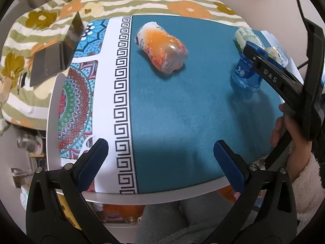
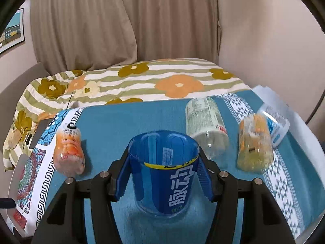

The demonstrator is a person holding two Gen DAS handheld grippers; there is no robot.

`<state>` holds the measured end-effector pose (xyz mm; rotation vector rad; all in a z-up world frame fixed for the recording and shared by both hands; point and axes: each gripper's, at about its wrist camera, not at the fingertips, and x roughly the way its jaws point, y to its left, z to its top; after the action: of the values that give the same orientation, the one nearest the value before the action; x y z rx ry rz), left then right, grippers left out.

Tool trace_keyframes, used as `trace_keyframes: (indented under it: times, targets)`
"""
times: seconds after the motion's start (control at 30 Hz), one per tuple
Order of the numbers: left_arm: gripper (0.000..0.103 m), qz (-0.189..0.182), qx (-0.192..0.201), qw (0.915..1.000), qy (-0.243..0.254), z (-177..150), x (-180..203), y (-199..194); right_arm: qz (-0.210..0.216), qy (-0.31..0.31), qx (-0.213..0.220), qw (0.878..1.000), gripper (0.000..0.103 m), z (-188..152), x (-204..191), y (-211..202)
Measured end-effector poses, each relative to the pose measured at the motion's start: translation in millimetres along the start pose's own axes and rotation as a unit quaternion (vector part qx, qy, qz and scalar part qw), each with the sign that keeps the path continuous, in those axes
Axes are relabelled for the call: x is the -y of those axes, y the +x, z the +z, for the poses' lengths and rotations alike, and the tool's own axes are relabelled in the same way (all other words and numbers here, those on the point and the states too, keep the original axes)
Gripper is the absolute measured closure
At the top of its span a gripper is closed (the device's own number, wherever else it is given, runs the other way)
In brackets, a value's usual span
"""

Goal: Flip cup upright
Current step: 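Lift the cup with the right gripper and rotate it rim up, then lower the cup onto the cloth and open the right gripper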

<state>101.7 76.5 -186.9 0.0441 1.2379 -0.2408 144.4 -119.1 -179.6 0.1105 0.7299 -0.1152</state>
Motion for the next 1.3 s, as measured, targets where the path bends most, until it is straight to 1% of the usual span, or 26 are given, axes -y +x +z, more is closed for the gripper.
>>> trace_keyframes:
  times: [0.23, 0.47, 0.8, 0.83, 0.9, 0.93, 0.97, 1.03, 1.13, 1.3]
  targets:
    - [0.0, -0.003, 0.003, 1.0, -0.004, -6.6, -4.4, -3.1, 0.0, -0.024, -0.011, 1.0, 0.048, -16.9, -1.5, -19.7]
    - [0.0, -0.006, 0.004, 1.0, -0.007, -14.0, -4.6, -4.2, 0.006, -0.042, -0.023, 0.999, 0.048, -33.2, -2.0, -27.7]
    - [0.0, 0.003, 0.01, 0.9998, -0.014, -23.6, -6.2, -12.3, 0.015, -0.013, -0.023, 1.0, 0.048, -38.3, 2.4, -30.9]
    - [0.0, 0.005, 0.012, 0.9998, -0.013, -23.1, -6.6, -13.6, 0.015, -0.011, -0.025, 1.0, 0.046, -38.2, 2.9, -30.7]
    - [0.0, 0.009, 0.018, 0.9997, -0.013, -21.8, -6.7, -17.8, 0.018, -0.007, -0.036, 0.999, 0.033, -37.1, 3.3, -29.5]
    - [0.0, 0.01, 0.021, 0.9996, -0.013, -20.8, -6.3, -20.7, 0.027, 0.0, -0.037, 0.999, 0.019, -35.8, 5.0, -31.2]
    - [0.0, 0.011, 0.026, 0.9995, -0.013, -19.4, -5.8, -25.0, 0.03, 0.003, -0.037, 0.999, 0.009, -34.3, 5.8, -33.7]
    - [0.0, 0.007, 0.038, 0.9991, -0.015, -16.3, -4.5, -36.3, 0.035, 0.0, -0.038, 0.999, 0.004, -29.2, 6.2, -42.5]
    - [0.0, 0.0, 0.073, 0.9972, -0.011, -8.0, -0.2, -61.2, 0.041, -0.01, -0.046, 0.998, 0.001, -16.5, 6.9, -63.9]
    - [0.0, 0.01, 0.129, 0.9916, -0.01, 2.2, 13.4, -98.1, 0.048, -0.024, -0.043, 0.998, 0.001, 6.9, 16.4, -115.7]
